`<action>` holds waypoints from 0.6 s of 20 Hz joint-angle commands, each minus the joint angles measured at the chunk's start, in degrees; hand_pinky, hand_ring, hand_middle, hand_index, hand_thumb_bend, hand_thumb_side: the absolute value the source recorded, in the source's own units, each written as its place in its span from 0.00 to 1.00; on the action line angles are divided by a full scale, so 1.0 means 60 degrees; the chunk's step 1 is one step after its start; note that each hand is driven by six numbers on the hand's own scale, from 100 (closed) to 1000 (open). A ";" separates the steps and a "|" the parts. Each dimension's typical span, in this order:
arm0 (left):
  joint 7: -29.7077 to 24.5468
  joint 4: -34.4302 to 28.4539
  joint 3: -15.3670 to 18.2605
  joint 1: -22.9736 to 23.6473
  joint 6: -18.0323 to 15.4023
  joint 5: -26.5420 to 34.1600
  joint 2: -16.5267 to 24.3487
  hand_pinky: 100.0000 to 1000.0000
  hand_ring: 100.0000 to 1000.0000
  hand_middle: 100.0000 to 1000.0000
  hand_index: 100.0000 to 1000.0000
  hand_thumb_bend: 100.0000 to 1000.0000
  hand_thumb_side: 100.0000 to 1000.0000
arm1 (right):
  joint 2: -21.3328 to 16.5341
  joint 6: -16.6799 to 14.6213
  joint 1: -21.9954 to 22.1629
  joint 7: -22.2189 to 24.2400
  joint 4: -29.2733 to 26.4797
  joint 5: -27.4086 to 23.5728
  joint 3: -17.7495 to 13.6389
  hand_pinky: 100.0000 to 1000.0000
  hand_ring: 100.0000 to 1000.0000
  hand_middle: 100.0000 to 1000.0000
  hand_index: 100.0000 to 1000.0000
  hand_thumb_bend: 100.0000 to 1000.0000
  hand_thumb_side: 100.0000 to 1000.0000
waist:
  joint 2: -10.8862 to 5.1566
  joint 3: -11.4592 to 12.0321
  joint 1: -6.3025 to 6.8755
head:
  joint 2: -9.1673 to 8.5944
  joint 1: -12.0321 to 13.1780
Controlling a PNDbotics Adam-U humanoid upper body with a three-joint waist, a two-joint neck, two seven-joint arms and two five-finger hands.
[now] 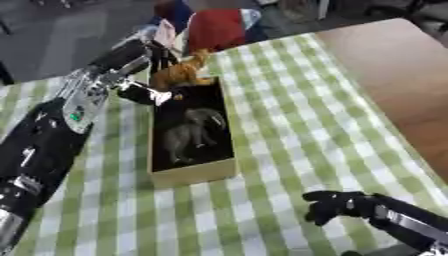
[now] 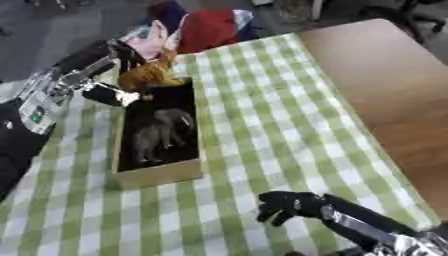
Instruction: Pick up objects on the table and place them in the box.
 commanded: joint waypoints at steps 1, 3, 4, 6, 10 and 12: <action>-0.0081 -0.0010 0.0000 -0.0219 -0.0069 -0.0223 0.0072 0.55 0.36 0.35 0.58 0.00 0.10 | -0.0067 -0.0013 -0.0123 0.0041 -0.0049 0.0043 -0.0010 0.74 1.00 0.76 0.93 0.01 0.33 | -0.0101 -0.0052 -0.0039 | -0.0098 0.0024; -0.0123 0.0078 -0.0009 -0.0185 -0.0095 -0.0395 0.0022 0.56 0.37 0.36 0.59 0.00 0.11 | -0.0058 -0.0020 -0.0147 0.0056 -0.0049 0.0056 -0.0003 0.74 1.00 0.76 0.93 0.01 0.34 | -0.0061 -0.0109 -0.0027 | -0.0102 0.0021; -0.0152 0.0116 -0.0014 -0.0165 -0.0112 -0.0482 0.0004 0.56 0.38 0.37 0.60 0.00 0.11 | -0.0051 -0.0022 -0.0145 0.0056 -0.0045 0.0064 -0.0007 0.74 1.00 0.76 0.93 0.01 0.34 | -0.0050 -0.0118 -0.0025 | -0.0102 0.0013; -0.0284 0.0193 -0.0046 -0.0116 -0.0183 -0.0669 -0.0028 0.57 0.40 0.40 0.62 0.00 0.11 | -0.0046 -0.0026 -0.0140 0.0059 -0.0033 0.0090 -0.0009 0.74 1.00 0.76 0.93 0.01 0.34 | -0.0031 -0.0109 -0.0024 | -0.0101 -0.0001; -0.0687 0.0299 -0.0061 -0.0021 -0.0370 -0.0994 -0.0043 0.60 0.48 0.48 0.70 0.00 0.14 | -0.0042 -0.0043 -0.0133 0.0058 -0.0023 0.0102 -0.0012 0.74 1.00 0.76 0.93 0.01 0.34 | -0.0029 -0.0009 -0.0051 | -0.0085 -0.0031; -0.0865 0.0309 -0.0039 0.0017 -0.0441 -0.1106 -0.0016 0.63 0.52 0.54 0.74 0.00 0.18 | -0.0043 -0.0049 -0.0118 0.0054 -0.0021 0.0100 -0.0021 0.74 1.00 0.76 0.93 0.00 0.34 | -0.0041 0.0051 -0.0077 | -0.0088 -0.0048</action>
